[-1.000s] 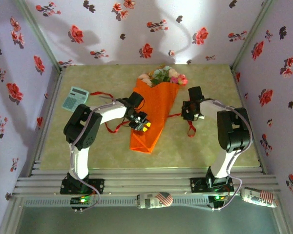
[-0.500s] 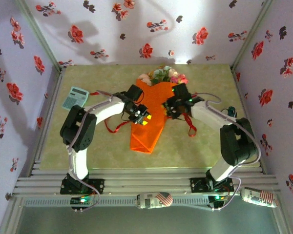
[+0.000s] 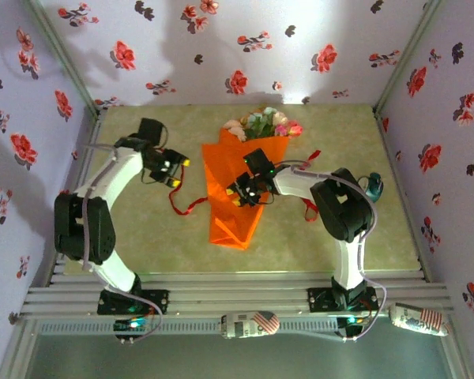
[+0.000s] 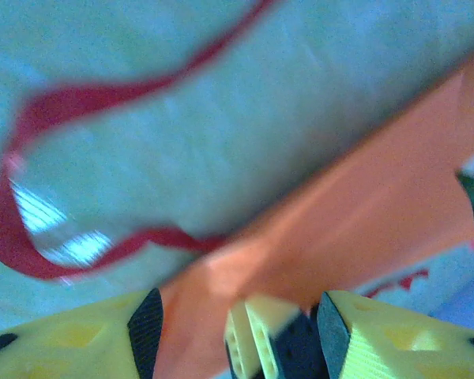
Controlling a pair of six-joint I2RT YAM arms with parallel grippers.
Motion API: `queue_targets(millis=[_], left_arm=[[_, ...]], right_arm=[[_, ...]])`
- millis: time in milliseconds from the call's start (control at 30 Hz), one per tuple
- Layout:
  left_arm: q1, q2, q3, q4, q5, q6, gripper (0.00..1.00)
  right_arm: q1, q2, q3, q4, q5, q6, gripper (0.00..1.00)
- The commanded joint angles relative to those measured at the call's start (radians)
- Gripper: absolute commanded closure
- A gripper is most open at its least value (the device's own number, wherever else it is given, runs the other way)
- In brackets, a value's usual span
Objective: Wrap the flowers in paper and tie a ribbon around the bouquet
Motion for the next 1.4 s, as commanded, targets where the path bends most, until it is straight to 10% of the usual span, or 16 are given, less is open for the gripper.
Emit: queue_targets(millis=[0,467,667,867,1367], left_arm=[[0.037,0.117,0.076,-0.145,-0.051,0.215,0.40],[-0.032,0.416,0.168,-0.058,-0.159,0.472,0.35],[-0.039,0.440,0.169,-0.107,-0.202,0.462,1.00],[0.009,0.312,0.298,-0.115,-0.323,0.402,1.00],[0.115,0.347,0.646,-0.109,-0.219,0.274,1.00]], right_arm=[[0.008,0.021,0.009,-0.063,-0.019,-0.032,0.67],[0.008,0.043,0.023,-0.089,-0.033,-0.053,0.67],[0.009,0.033,0.026,-0.103,-0.030,-0.056,0.65],[0.016,0.010,0.010,-0.126,-0.039,-0.057,0.61],[0.064,0.025,0.009,-0.141,-0.007,-0.058,0.58]])
